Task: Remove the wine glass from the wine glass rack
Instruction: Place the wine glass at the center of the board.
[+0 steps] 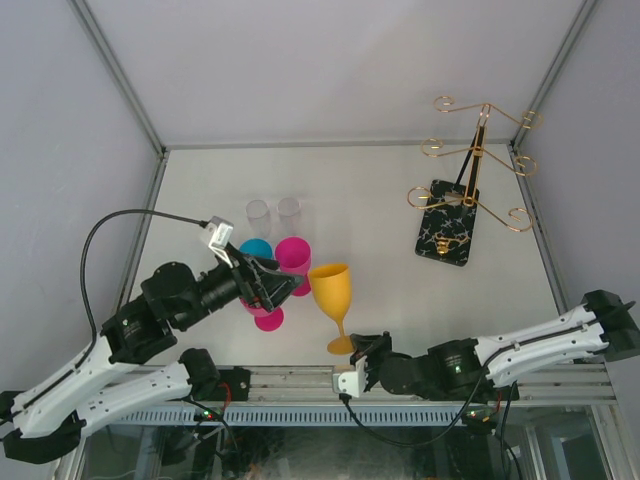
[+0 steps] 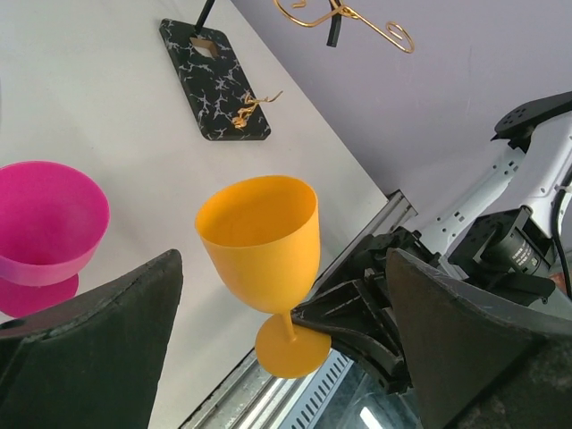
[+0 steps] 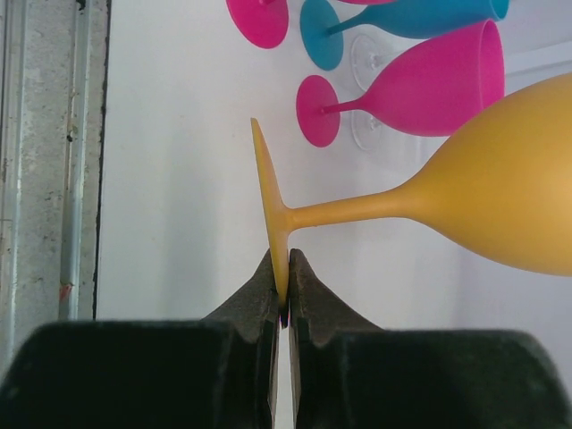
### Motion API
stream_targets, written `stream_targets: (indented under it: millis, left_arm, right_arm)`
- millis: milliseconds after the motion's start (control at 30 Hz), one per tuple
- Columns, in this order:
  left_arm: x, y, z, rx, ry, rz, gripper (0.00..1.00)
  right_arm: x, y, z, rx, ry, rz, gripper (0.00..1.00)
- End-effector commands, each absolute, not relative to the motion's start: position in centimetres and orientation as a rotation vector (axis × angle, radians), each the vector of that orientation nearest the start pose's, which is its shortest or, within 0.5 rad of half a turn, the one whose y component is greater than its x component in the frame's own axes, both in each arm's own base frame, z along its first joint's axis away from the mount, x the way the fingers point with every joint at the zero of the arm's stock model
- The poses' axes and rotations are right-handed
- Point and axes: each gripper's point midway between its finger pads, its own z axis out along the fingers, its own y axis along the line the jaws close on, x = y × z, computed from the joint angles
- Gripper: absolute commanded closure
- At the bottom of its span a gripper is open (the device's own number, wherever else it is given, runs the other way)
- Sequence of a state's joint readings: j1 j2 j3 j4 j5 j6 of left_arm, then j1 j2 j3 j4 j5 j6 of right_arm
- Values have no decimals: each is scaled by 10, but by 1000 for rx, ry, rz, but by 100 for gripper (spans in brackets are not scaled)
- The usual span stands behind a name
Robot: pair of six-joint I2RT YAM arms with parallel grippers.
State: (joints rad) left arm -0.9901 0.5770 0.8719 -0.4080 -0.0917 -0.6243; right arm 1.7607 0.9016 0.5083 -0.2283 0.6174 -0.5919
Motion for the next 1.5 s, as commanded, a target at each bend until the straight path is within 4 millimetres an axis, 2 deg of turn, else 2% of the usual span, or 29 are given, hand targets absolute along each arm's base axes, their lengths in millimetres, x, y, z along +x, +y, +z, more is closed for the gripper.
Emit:
stream_targets:
  millis: [0, 367, 733, 833, 933, 1033, 1100, 1167, 1267, 1467]
  left_arm:
    - [134, -226, 350, 285, 1740, -1143, 0]
    - [123, -267, 334, 485, 1840, -1216, 0]
    - [115, -278, 325, 648, 1891, -1198, 1]
    - [104, -286, 318, 742, 1930, -1242, 4]
    - [90, -286, 306, 863, 1969, -1262, 7]
    - [81, -285, 303, 933, 1962, -1283, 13]
    - [72, -287, 308, 974, 1937, -1338, 19]
    - [64, -288, 311, 1018, 1919, -1384, 28]
    - [60, -286, 310, 1039, 1904, -1397, 39]
    - [56, -284, 302, 1069, 1919, -1402, 54]
  right_arm:
    - [74, 281, 151, -1676, 1055, 25, 100]
    - [72, 284, 142, -1719, 991, 1, 100]
    - [67, 283, 138, -1778, 911, 14, 100]
    - [68, 282, 137, -1780, 912, 5, 100]
    - [70, 280, 138, -1775, 903, -5, 100]
    - [70, 279, 141, -1765, 890, -2, 100]
    - [71, 278, 143, -1766, 867, -15, 100]
    - [72, 278, 143, -1768, 857, -23, 100]
    - [74, 276, 142, -1768, 860, -41, 100]
    - [76, 273, 144, -1758, 867, -50, 100]
